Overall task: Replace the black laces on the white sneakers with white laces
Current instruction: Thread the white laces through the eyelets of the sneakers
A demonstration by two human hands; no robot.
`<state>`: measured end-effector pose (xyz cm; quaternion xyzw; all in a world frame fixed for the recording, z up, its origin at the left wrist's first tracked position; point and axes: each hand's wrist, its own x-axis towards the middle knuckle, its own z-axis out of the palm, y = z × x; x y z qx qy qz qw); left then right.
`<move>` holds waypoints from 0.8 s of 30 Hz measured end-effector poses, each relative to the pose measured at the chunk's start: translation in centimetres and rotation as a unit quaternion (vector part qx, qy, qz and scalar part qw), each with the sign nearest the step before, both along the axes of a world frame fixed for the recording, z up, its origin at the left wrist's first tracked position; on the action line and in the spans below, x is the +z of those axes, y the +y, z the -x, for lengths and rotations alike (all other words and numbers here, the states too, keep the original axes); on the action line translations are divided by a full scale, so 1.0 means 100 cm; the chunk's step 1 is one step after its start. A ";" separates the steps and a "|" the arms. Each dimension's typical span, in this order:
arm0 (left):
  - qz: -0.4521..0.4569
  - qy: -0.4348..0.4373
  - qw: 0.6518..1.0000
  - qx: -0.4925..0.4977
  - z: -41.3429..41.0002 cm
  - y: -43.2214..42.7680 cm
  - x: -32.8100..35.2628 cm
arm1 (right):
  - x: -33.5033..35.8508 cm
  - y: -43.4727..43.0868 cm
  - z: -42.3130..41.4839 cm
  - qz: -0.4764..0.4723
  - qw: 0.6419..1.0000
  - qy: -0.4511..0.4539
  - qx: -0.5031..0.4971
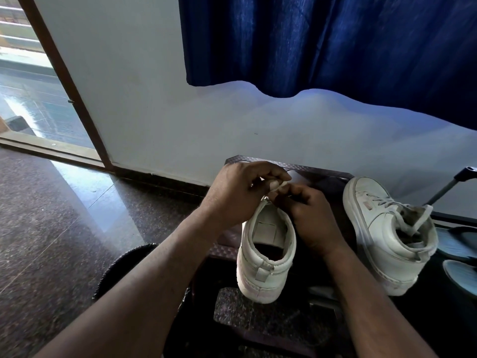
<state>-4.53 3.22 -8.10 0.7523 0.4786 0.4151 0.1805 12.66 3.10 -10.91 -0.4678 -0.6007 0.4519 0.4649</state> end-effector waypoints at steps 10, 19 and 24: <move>0.102 -0.180 0.977 -0.053 -0.002 0.007 -0.006 | 0.003 -0.007 0.007 0.067 0.985 0.153 0.031; 0.181 -0.208 0.960 -0.055 0.012 0.011 -0.012 | 0.005 -0.006 0.008 0.137 0.937 0.311 0.076; 0.212 -0.055 0.975 -0.031 0.017 0.006 -0.011 | 0.004 -0.005 0.011 0.162 0.912 0.371 0.063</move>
